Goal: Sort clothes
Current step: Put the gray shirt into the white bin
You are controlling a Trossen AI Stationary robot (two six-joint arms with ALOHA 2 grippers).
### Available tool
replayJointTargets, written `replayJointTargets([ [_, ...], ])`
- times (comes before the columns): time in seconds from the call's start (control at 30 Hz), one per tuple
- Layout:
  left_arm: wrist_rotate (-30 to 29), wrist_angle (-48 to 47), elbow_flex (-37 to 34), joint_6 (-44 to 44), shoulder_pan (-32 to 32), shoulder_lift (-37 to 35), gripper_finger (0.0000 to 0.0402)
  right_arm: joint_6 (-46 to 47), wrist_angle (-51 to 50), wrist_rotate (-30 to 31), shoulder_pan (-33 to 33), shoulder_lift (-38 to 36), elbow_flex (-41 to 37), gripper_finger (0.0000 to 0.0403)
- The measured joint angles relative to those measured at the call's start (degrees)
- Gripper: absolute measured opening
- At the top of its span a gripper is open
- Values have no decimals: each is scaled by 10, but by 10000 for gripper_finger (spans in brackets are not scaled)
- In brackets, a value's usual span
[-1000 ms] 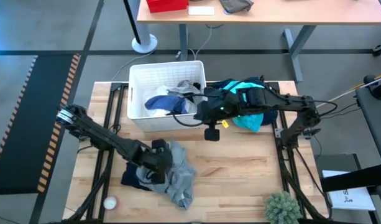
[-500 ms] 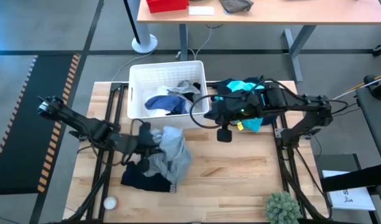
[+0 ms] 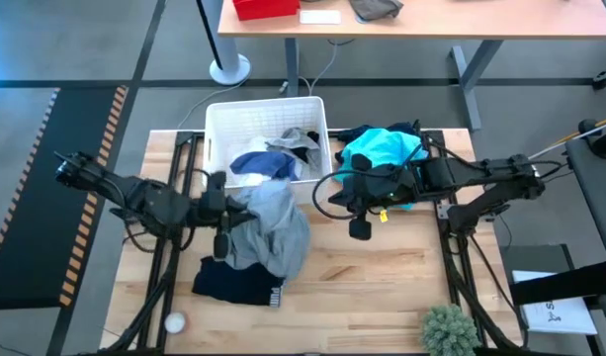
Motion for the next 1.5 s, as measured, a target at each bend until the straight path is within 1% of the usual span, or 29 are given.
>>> replayJointTargets([
  [0.1,-40,-5,44,47,10,3,0,3,12,10,9,-1,-10,0],
  [0.2,-80,-39,94,83,32,7,0,3,17,11,19,-1,-11,0],
  [0.27,-94,-69,130,97,56,9,0,3,19,19,26,0,-11,0],
  [0.5,-95,-142,248,161,159,12,0,7,19,40,45,1,-11,0],
  [0.57,-95,-160,265,172,193,13,0,8,18,41,48,1,-11,0],
  [0.63,-67,-167,268,176,228,13,0,7,18,41,49,1,-11,0],
  [0.73,-8,-166,254,174,283,13,0,8,17,44,50,1,-11,0],
  [0.83,18,-156,227,170,333,22,0,7,17,54,50,1,-11,0],
  [0.93,46,-136,181,168,382,27,0,7,15,54,49,1,-11,0],
  [1.0,68,-105,147,163,414,29,0,7,15,54,49,1,-11,0],
  [1.13,76,-75,71,146,475,38,0,9,11,54,50,1,-11,0],
  [1.23,107,-66,20,128,519,48,0,10,10,54,52,1,-11,0],
  [1.33,130,-37,-25,117,549,70,0,11,10,54,52,1,-11,0],
  [1.43,133,-24,-65,109,565,101,0,13,11,54,53,1,-12,0],
  [1.5,151,-5,-88,108,574,122,0,13,10,54,54,2,-13,0],
])
